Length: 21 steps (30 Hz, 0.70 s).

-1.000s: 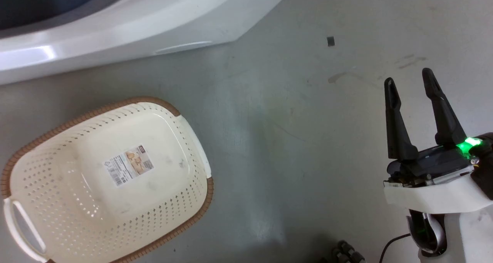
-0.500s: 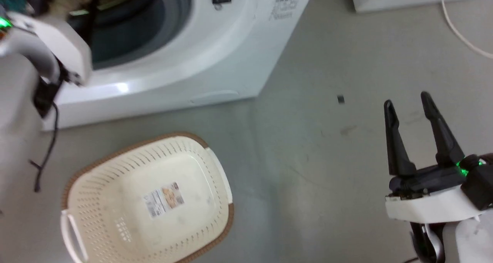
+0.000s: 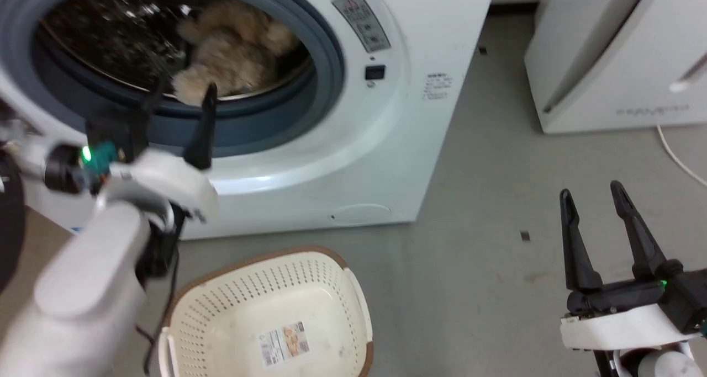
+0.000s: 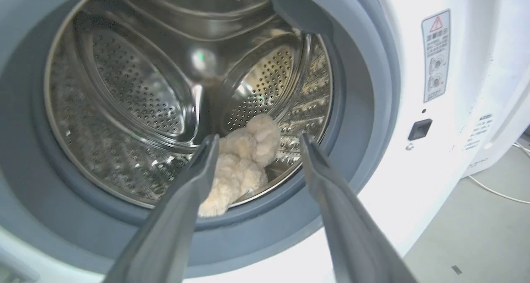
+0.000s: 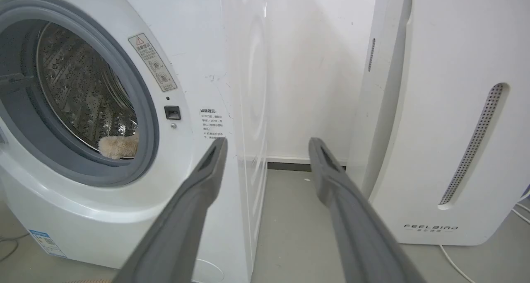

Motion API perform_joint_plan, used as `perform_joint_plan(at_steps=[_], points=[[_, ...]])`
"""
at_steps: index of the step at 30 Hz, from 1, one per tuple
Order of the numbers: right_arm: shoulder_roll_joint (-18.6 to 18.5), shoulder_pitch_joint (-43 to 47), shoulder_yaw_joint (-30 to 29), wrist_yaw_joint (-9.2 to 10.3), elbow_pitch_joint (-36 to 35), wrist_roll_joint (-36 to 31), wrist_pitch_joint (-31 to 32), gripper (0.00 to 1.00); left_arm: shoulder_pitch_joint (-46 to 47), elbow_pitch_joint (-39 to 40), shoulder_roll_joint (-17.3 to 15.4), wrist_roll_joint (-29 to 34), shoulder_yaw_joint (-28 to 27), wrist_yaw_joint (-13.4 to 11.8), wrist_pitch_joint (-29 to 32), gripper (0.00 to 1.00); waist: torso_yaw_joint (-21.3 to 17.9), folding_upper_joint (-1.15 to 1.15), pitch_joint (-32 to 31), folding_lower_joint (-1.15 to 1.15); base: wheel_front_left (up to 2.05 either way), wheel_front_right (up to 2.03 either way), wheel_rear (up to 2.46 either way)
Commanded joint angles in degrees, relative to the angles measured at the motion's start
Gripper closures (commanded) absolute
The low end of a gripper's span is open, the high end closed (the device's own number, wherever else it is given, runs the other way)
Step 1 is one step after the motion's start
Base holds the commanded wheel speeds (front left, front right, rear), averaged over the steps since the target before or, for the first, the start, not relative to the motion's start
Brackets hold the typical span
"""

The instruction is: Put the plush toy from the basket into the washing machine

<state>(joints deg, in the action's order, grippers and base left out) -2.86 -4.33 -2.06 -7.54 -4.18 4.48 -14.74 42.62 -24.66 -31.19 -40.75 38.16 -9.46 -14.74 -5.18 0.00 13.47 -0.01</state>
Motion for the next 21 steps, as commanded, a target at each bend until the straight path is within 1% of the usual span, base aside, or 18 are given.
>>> perform_joint_plan(at_steps=[1,4,8,12,16,21], points=[[0.0,0.6,-0.1,0.05,-0.2,-0.1,-0.3,0.00,-1.6,0.7,0.2,0.5,-0.5,-0.6,-0.2,0.00,1.8,0.00,-2.3,0.01,0.00,0.00,0.00],[0.0,1.7,0.2,0.05,-0.4,0.0,-0.3,0.00,-8.8,6.9,0.7,2.9,-3.8,-3.2,-0.2,0.00,2.3,0.00,-3.9,0.01,0.00,0.00,0.00],[0.0,2.5,0.4,0.05,-0.1,0.0,-0.3,0.00,-17.2,12.8,2.2,4.8,-8.0,-5.8,-0.3,0.00,2.8,0.00,-5.6,0.01,0.00,0.00,0.00],[0.0,3.3,0.4,0.05,0.3,0.4,-0.3,0.00,-25.3,17.3,4.3,6.8,-12.9,-7.8,-0.3,0.00,3.0,0.00,-7.2,0.01,0.00,0.00,0.00],[0.0,4.5,0.2,0.05,0.7,0.6,-0.3,0.00,-31.8,20.3,6.5,10.6,-15.6,-7.7,-0.3,0.00,3.5,0.00,-8.7,0.01,0.00,0.00,0.00],[0.0,6.3,0.5,0.05,1.5,0.5,-0.3,0.00,-38.2,22.7,9.2,14.5,-17.6,-7.4,-0.3,0.00,3.9,0.00,-10.2,0.01,0.00,0.00,0.00]])
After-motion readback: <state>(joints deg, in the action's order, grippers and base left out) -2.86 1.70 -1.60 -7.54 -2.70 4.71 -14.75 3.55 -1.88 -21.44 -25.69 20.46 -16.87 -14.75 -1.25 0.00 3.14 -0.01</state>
